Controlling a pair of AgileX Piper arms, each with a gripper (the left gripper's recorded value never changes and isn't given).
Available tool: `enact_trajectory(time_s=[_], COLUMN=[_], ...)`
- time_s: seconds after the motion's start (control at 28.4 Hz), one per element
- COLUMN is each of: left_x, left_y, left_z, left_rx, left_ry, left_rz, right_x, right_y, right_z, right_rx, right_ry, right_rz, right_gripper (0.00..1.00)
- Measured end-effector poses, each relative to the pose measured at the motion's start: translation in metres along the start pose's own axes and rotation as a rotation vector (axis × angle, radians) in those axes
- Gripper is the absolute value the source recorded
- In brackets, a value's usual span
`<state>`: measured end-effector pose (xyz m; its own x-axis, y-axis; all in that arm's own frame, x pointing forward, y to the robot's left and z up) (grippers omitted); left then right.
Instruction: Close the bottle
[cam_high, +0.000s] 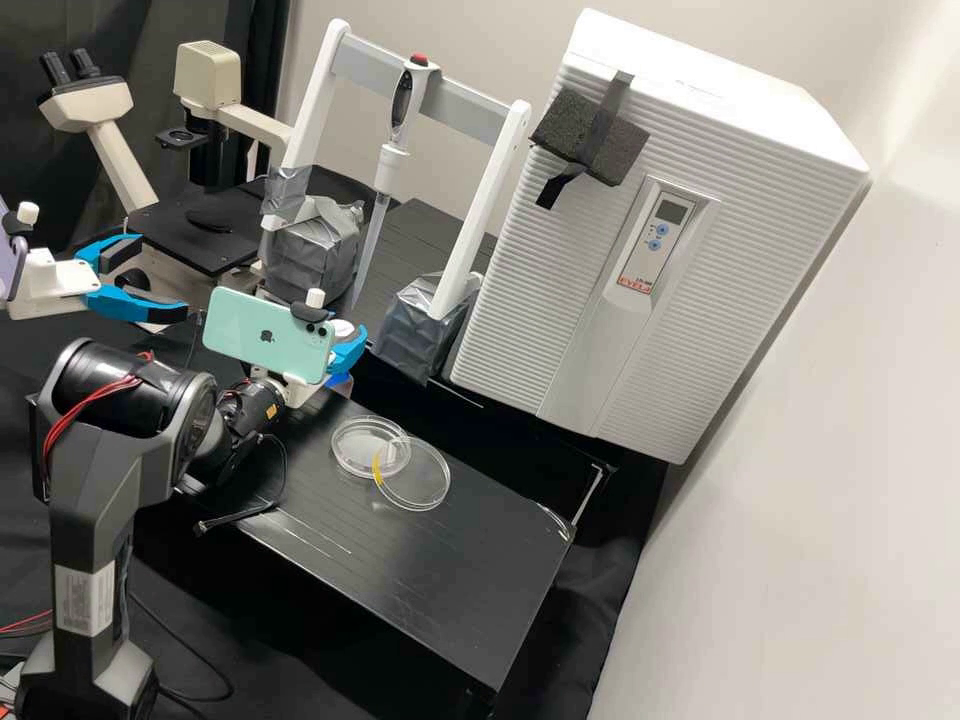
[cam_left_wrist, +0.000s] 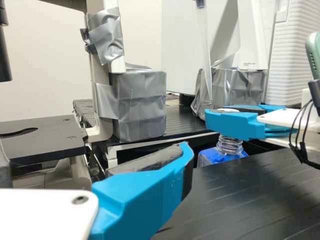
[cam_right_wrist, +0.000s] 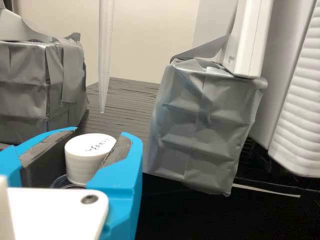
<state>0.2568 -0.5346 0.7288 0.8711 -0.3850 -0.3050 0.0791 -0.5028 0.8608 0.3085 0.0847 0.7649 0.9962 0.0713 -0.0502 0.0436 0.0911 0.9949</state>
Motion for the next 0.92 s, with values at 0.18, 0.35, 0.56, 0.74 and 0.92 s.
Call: enact_trajectory(time_s=[0.18,0.35,0.56,0.74,0.92], left_x=[0.0,0.0,0.0,0.0,0.0], left_y=[0.0,0.0,0.0,0.0,0.0], left_z=[0.0,0.0,0.0,0.0,0.0], left_rx=[0.0,0.0,0.0,0.0,0.0], left_ry=[0.0,0.0,0.0,0.0,0.0], left_rz=[0.0,0.0,0.0,0.0,0.0], right_x=[-0.002,-0.004,-0.004,-0.004,-0.002], right_y=[-0.005,-0.01,-0.01,-0.008,-0.002], right_z=[-0.006,-0.011,-0.011,-0.009,-0.002], right_rx=[0.0,0.0,0.0,-0.002,-0.001], right_ry=[0.02,0.038,0.039,0.032,0.015], right_rz=[-0.014,-0.032,-0.033,-0.027,0.004], right_gripper=[0.0,0.0,0.0,0.0,0.0])
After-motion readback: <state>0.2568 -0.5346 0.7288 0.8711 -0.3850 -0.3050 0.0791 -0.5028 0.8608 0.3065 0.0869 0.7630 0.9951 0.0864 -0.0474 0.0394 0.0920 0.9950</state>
